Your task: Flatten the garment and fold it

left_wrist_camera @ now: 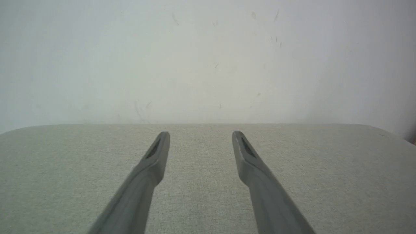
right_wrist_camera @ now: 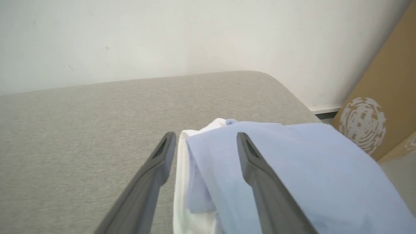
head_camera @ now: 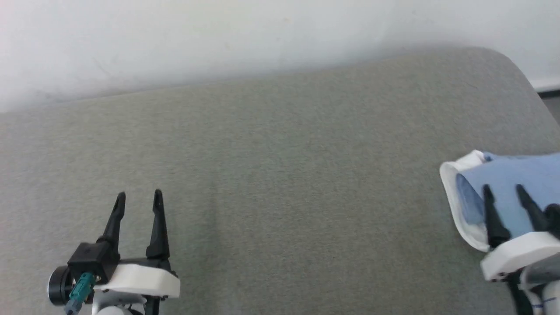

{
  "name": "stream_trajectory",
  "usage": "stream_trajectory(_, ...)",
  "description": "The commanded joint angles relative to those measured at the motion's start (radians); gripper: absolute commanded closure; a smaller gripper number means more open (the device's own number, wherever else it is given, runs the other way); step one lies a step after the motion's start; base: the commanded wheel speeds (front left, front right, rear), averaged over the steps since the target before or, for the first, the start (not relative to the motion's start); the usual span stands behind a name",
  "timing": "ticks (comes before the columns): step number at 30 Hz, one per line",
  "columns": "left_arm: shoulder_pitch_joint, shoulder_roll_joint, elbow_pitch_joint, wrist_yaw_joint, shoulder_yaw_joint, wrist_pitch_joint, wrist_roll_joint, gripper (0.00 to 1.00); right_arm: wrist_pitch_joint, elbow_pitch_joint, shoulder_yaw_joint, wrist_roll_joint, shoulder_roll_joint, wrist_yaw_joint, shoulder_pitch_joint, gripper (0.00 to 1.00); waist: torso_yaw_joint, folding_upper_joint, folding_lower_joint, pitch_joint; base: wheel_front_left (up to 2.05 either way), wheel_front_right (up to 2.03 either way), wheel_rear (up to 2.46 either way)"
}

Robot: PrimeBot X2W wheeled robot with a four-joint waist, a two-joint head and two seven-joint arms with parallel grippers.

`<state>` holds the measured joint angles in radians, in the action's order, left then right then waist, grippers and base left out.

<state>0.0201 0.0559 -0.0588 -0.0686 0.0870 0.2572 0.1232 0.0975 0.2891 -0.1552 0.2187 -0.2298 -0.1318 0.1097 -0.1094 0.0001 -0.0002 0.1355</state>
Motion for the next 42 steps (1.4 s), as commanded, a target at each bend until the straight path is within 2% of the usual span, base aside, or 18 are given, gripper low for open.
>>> stream_trajectory(1, -0.02, 0.004, -0.024, 0.002, 0.012, 0.005, -0.002, 0.0, -0.003, -0.056, 0.024, -0.009, 0.034, 0.001, -0.022, 0.0, 0.094, -0.0001, 0.0002, -0.061, 0.0, 0.0, 0.0)
stream_trajectory(5, -0.037, 0.031, -0.051, 0.007, 0.039, 0.005, -0.013, 0.0, 0.016, -0.168, 0.078, -0.042, 0.095, 0.001, -0.071, 0.0, 0.141, -0.0001, 0.0002, -0.079, 0.0, 0.0, 0.0)
stream_trajectory(13, -0.112, 0.073, -0.09, 0.007, 0.054, 0.005, -0.039, 0.0, 0.022, -0.29, 0.13, -0.105, 0.144, 0.001, -0.167, 0.0, 0.164, -0.0001, 0.0002, -0.112, 0.0, 0.0, 0.0)
stream_trajectory(21, -0.133, 0.063, -0.102, 0.002, 0.038, 0.005, -0.039, 0.0, 0.008, -0.348, 0.112, -0.122, 0.171, 0.001, -0.253, 0.0, 0.15, -0.0001, 0.0002, -0.133, 0.0, 0.0, 0.0)
stream_trajectory(31, -0.123, 0.061, -0.091, -0.006, 0.014, 0.005, -0.046, 0.0, 0.007, -0.361, 0.112, -0.121, 0.179, 0.001, -0.275, 0.0, 0.143, -0.0001, 0.0002, -0.139, 0.0, 0.0, 0.0)
stream_trajectory(32, -0.124, 0.062, -0.093, -0.001, 0.014, 0.0, -0.037, 1.0, 0.007, -0.357, 0.111, -0.12, 0.175, 0.0, -0.264, 1.0, 0.143, -0.0001, 0.0002, -0.139, 0.0, 0.0, 0.0)
stream_trajectory(42, -0.119, 0.058, -0.086, 0.003, 0.009, -0.015, -0.041, 1.0, 0.002, -0.353, 0.113, -0.126, 0.174, 0.0, -0.256, 1.0, 0.141, -0.0001, 0.0003, -0.139, 0.0, 0.0, 0.0)
